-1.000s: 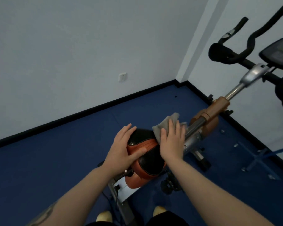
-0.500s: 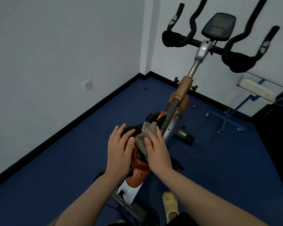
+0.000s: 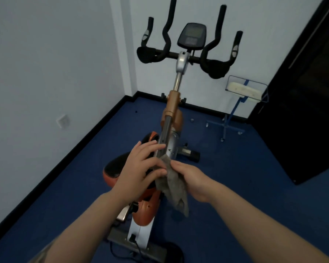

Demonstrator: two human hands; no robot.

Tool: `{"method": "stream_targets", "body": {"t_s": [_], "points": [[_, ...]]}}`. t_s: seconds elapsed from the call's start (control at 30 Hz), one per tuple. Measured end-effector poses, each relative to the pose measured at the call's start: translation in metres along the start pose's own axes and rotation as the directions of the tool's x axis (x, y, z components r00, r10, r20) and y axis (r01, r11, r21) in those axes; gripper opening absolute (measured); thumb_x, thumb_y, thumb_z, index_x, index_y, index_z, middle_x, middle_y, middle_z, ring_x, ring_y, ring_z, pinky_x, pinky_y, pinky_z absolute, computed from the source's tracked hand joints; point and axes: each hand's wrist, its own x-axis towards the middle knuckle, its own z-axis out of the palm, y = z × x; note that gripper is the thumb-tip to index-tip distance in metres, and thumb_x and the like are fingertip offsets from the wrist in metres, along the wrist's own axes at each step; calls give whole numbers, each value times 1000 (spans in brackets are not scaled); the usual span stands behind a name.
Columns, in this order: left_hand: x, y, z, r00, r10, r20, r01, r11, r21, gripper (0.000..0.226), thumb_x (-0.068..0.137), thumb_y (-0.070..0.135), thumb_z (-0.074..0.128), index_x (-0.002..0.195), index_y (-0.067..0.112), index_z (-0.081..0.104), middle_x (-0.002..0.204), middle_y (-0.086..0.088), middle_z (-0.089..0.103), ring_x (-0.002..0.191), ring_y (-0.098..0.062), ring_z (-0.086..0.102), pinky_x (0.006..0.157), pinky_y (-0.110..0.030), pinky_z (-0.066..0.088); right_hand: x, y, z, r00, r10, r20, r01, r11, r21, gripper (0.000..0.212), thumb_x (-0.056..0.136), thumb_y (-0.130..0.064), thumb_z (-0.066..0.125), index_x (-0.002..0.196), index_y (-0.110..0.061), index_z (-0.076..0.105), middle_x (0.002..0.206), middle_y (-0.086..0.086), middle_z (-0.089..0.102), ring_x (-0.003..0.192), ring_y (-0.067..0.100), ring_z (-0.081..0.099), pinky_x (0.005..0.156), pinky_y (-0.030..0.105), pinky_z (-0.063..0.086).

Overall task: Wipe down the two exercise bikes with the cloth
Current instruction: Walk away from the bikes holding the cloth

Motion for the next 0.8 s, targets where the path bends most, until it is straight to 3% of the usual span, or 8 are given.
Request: {"method": "stream_targets", "body": {"t_s": [0.1,0.17,0.27,0.43,0.5,0.57,0.7,0.8], "points": [[12,22,11,999,-13,31,13,1000,3,19,90,43,54,89,29,67,113,19,64,122,1,49,119,-25,7,-22,-1,-19,1000,18,-19,-22,969,-245,36,102,-49,37,124,-34,61,117,-3,70,107,14,66,91,33,53],[16,40,25,999,4,47,-6,999,44,18,90,42,52,87,29,64,92,21,63,100,1,57,118,-22,11,-42,0,-37,994,-58,-88,7,871,-491,34,102,-52,34,120,-41,61,117,-10,67,104,7,63,81,25,53],[21,72,51,997,35,71,-42,994,99,15,91,36,56,87,25,64,84,17,63,87,-4,59,115,-25,21,-77,9,-75,949,-237,-208,19,702,-712,34,102,-47,35,120,-36,62,123,-12,61,111,8,57,92,27,46],[28,139,100,991,27,134,-40,995,96,3,89,20,68,86,19,67,83,11,66,85,-8,58,94,-8,28,-158,18,-118,957,-265,-119,119,733,-670,31,96,-52,49,119,-38,64,117,-23,64,110,-7,56,96,21,44],[31,168,120,990,30,141,-42,996,81,2,89,20,68,88,18,68,83,11,63,83,-10,57,84,-15,35,-186,27,-133,947,-286,-146,105,705,-702,35,89,-54,60,120,-38,62,115,-20,65,107,-6,59,96,24,48],[35,195,141,991,28,130,-36,997,63,2,90,20,67,90,19,69,84,12,64,84,-10,57,79,-24,43,-209,35,-151,894,-383,-233,55,609,-791,38,83,-55,67,116,-36,63,109,-18,67,101,-2,61,89,27,52],[44,243,178,994,3,105,-5,1000,19,6,93,26,62,91,23,67,85,13,64,85,-4,57,80,-25,46,-251,39,-192,769,-559,-310,-37,445,-895,15,88,-43,65,97,-32,68,85,-15,68,81,1,62,73,28,53],[54,266,198,990,-4,138,8,1000,-28,6,93,28,62,91,25,67,83,16,63,83,-1,57,77,-25,47,-274,35,-221,756,-596,-271,-87,319,-944,11,92,-38,60,96,-31,67,78,-14,66,73,2,60,61,22,43]]}}
